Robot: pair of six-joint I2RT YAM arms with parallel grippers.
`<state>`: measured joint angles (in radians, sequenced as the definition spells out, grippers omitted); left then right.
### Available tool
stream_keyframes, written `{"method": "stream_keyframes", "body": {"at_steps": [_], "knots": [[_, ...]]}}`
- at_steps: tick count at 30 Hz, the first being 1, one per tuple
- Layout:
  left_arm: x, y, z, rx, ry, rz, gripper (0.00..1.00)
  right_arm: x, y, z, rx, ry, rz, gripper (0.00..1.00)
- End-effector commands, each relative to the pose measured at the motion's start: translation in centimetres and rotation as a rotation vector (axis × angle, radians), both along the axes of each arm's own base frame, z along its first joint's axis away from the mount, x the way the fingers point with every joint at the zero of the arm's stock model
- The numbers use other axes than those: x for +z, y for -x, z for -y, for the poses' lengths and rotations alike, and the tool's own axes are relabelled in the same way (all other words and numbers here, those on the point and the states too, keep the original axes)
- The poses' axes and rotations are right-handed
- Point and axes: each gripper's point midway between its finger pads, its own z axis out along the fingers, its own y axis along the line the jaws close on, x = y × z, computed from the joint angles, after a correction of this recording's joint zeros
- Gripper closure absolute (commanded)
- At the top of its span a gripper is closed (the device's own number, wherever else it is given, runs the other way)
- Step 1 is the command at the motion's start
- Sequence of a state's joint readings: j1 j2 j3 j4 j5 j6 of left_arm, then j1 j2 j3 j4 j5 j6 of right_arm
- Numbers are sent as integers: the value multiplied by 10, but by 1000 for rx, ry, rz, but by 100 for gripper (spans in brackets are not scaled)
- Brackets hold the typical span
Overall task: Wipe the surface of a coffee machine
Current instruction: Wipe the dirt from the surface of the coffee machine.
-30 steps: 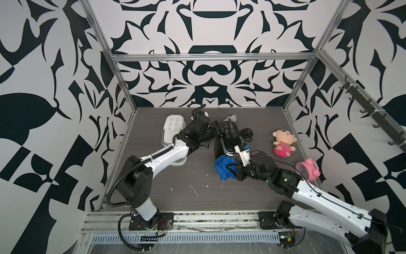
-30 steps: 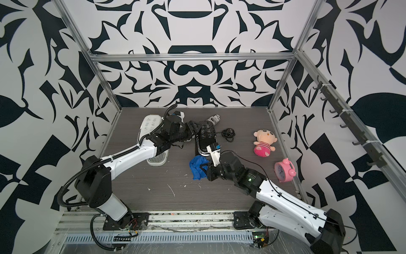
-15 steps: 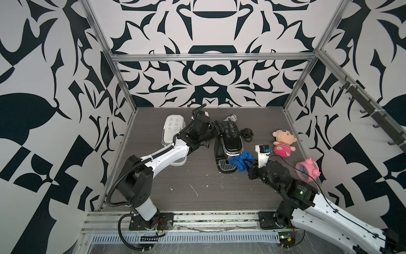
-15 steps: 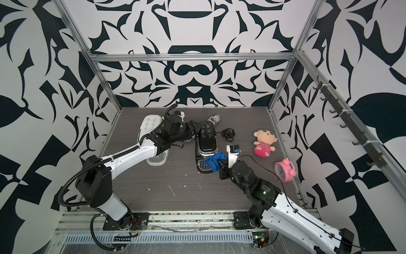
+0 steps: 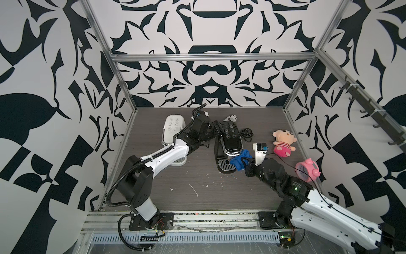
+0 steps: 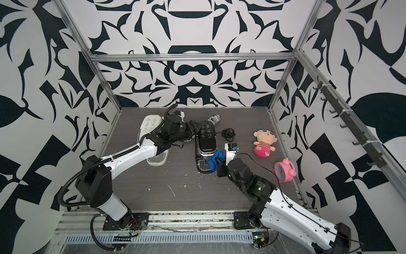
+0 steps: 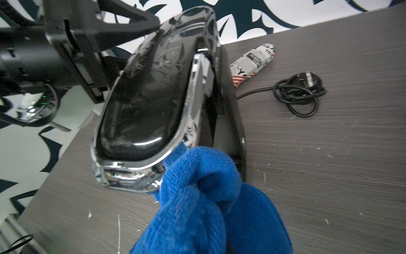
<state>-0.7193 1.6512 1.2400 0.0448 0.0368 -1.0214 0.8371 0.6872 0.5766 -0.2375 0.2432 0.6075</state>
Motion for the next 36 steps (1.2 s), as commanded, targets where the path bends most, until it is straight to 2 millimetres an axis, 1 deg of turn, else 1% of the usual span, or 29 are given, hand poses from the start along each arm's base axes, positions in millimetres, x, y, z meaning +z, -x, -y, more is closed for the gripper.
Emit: {"method": "stream_keyframes", "body": {"at_steps": [1,3,8,12,15,17,20,24,26,29,32,36], "knots": [[-86,37,-8,-74,-194,-227,30,23,7,-26,113,-154,20,100],[-87,39,-9,-80,-195,-232,30,19,12,-29,139,-160,5,100],[-85,42,-11,-78,-190,-217,30,17,25,-37,216,-235,6,100],[-85,43,-11,-79,-183,-215,30,23,27,-47,254,-234,15,100],[-83,44,-11,-82,-179,-211,30,27,26,-55,257,-163,44,100],[-83,45,-12,-83,-181,-210,30,28,24,-59,239,-86,81,100],[-82,46,-12,-88,-187,-209,30,29,15,-59,179,23,130,100],[-80,45,-13,-85,-186,-205,30,32,8,-68,156,89,180,100],[-80,45,-13,-84,-188,-204,30,32,4,-69,125,108,201,100],[-79,44,-12,-85,-188,-205,30,31,-2,-63,61,127,224,100],[-80,44,-13,-85,-199,-207,29,21,-7,-46,-23,151,213,100],[-81,44,-14,-82,-209,-204,29,9,-4,-23,-89,167,190,100]]}}
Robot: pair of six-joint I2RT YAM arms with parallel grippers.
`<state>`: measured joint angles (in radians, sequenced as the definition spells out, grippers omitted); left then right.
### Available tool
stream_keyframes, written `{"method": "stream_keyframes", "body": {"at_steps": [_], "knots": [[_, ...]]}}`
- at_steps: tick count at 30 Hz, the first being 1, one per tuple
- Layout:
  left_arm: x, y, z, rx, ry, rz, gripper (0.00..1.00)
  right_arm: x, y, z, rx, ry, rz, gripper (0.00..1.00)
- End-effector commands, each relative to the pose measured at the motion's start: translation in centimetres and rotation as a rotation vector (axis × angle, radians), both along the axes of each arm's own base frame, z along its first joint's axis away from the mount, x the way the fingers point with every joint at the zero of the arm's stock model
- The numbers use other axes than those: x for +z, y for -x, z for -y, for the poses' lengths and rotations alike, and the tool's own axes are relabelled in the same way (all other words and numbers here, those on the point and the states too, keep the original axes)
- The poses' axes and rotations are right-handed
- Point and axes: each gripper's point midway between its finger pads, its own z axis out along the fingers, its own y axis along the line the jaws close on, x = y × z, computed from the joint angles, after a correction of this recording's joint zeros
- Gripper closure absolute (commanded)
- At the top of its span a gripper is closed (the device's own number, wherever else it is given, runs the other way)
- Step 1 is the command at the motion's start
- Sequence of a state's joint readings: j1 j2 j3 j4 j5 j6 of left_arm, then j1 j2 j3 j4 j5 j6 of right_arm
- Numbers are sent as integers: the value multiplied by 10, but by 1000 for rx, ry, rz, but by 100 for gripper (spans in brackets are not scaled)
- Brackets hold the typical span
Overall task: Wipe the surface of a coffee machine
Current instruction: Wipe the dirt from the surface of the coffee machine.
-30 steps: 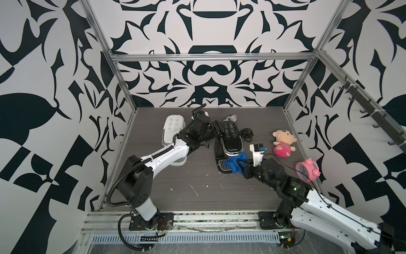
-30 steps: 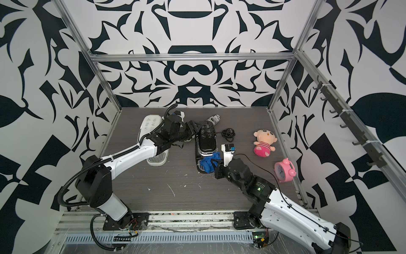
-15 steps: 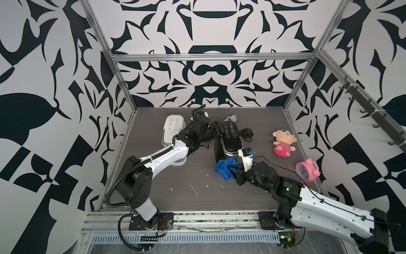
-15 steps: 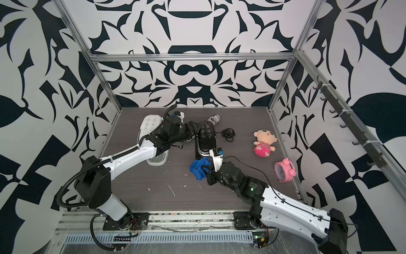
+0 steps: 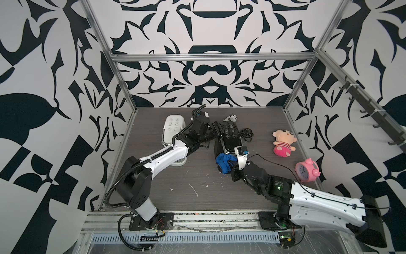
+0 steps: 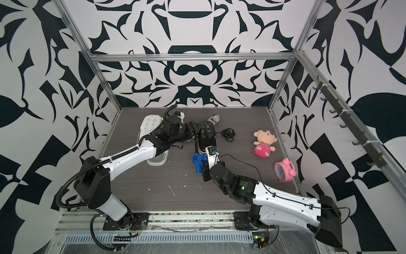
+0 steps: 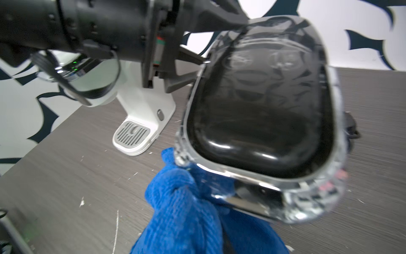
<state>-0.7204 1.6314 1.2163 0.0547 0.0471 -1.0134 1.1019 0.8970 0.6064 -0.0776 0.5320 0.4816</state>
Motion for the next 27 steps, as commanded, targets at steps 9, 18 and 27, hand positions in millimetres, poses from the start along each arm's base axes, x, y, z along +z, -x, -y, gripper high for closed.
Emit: {"method": "stream_keyframes", "body": {"at_steps": [9,18,27], "knots": [[-86,36,-12,-67,-220,-211,29,5,1,75,-240,-7,55,100],[-82,29,-6,-87,-223,-202,29,13,-11,114,-348,-3,-17,100],[-78,27,-6,-85,-217,-208,29,0,-53,82,-132,-344,-260,100]]}}
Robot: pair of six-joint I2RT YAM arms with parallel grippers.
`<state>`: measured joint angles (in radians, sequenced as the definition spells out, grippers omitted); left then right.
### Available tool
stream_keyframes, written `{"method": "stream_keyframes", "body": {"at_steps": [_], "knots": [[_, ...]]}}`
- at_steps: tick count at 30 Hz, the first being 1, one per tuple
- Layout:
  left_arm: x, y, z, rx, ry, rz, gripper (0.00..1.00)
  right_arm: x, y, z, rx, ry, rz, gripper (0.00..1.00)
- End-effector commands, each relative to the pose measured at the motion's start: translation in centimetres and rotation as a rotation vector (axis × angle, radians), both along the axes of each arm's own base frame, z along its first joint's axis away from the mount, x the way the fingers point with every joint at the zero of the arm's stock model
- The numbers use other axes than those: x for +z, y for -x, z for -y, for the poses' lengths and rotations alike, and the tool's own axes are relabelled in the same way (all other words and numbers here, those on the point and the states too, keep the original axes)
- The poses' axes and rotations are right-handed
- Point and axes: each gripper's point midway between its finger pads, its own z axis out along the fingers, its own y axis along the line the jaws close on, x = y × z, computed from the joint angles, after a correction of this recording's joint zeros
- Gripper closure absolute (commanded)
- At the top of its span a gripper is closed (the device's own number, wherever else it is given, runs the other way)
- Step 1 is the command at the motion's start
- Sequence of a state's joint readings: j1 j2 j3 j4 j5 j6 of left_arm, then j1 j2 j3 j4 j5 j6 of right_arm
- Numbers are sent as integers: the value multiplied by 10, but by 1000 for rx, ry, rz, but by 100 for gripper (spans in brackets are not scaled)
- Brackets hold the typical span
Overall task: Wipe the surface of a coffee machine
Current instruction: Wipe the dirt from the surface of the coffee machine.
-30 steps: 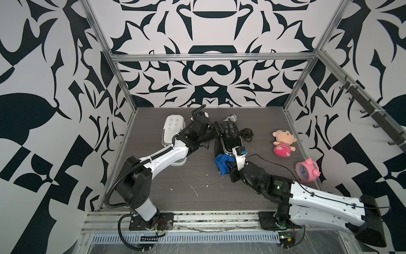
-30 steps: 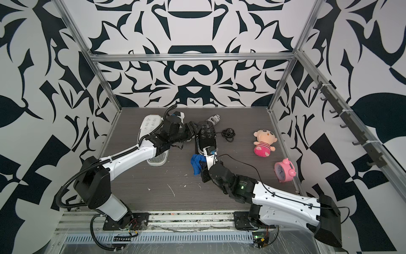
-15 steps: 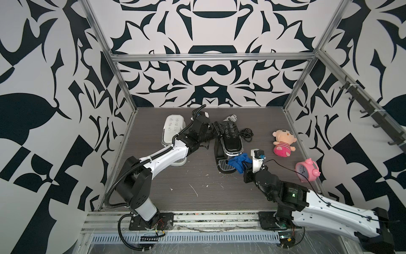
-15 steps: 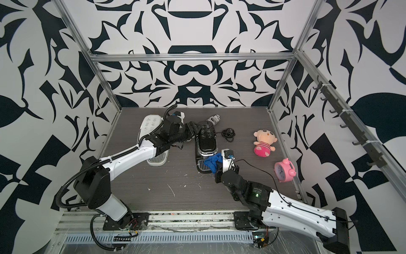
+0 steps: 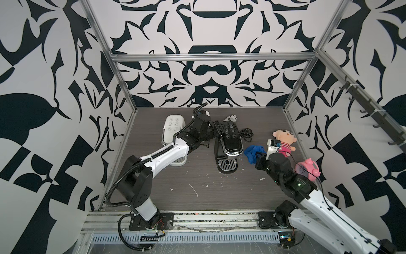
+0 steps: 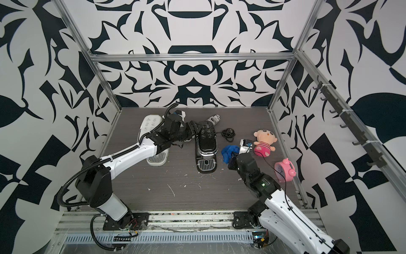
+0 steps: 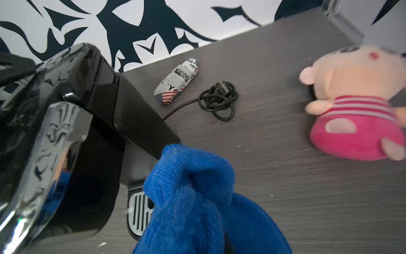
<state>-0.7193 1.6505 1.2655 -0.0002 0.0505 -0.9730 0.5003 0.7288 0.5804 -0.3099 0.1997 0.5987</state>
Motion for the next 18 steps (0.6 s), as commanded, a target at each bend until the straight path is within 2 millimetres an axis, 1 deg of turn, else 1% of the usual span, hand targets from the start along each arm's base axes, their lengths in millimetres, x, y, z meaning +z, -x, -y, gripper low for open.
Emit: {"method": "stream_keyframes", "body": {"at_steps": [1,3,8,12,18], "knots": [[-80,31,-9,-62,-181,-218,29,21,-11,-51,224,-256,-1,100],[-80,31,-8,-62,-179,-220,29,17,-20,-60,262,-317,-29,100],[-77,30,-8,-58,-176,-217,29,7,-35,-74,305,-363,-85,100],[-76,30,-12,-38,-179,-214,29,1,-44,-73,301,-402,-116,100],[-73,33,-21,-10,-195,-217,29,7,-49,-69,294,-435,-111,100]]}}
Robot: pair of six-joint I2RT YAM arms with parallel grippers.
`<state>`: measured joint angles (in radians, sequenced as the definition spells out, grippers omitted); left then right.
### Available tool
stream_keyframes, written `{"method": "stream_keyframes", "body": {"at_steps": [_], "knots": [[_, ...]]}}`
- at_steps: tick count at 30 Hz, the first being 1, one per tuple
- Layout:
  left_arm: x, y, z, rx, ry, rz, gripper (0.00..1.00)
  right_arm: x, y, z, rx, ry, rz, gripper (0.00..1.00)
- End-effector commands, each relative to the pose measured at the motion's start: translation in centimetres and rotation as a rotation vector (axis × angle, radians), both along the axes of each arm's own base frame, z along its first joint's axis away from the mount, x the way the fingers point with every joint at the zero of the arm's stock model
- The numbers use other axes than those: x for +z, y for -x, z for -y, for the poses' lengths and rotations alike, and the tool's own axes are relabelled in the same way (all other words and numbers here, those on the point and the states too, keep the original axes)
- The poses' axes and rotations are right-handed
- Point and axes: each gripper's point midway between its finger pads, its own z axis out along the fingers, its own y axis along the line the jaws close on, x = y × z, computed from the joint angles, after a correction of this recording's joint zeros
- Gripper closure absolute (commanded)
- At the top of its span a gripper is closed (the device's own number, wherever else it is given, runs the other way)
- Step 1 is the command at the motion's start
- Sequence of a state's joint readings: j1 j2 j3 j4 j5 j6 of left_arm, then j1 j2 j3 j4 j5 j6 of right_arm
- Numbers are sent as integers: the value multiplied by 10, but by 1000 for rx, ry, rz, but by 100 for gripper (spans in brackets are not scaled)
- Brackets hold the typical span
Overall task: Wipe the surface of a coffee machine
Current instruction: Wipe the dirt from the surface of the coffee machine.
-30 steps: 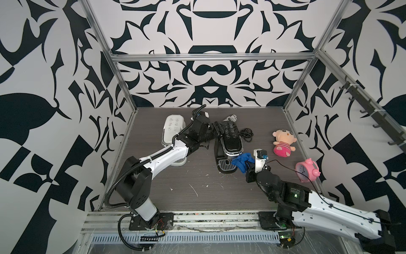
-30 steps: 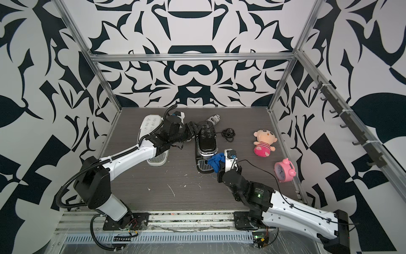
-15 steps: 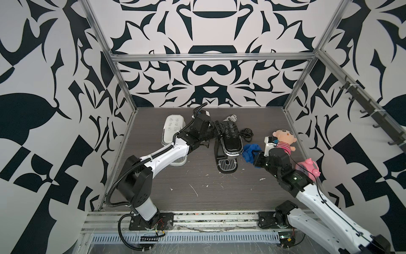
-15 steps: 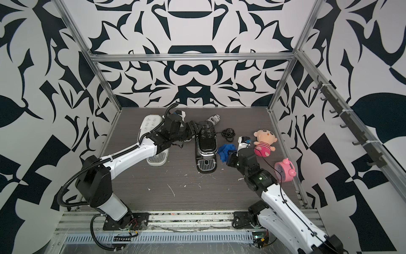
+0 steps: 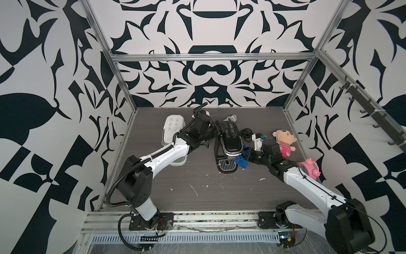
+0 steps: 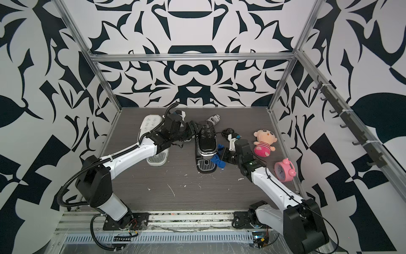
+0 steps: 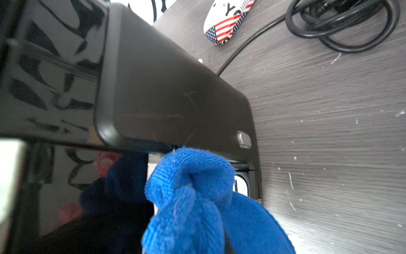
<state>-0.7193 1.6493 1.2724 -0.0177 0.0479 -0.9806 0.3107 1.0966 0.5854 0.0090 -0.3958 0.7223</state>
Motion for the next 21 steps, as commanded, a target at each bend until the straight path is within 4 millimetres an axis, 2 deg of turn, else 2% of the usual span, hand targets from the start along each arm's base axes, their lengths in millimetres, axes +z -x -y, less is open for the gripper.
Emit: {"method": "stream_keyframes", "body": {"at_steps": [1,7,16,21], "knots": [[-72,32,-21,-12,-191,-202,29,44,-13,-9,33,-84,106,100],[-76,33,-22,17,-164,-206,29,44,-8,-13,66,-106,98,100],[-82,34,-17,5,-170,-211,29,82,24,-4,74,-119,176,100],[-87,34,-15,1,-172,-212,29,84,37,-12,153,-145,177,100]]}}
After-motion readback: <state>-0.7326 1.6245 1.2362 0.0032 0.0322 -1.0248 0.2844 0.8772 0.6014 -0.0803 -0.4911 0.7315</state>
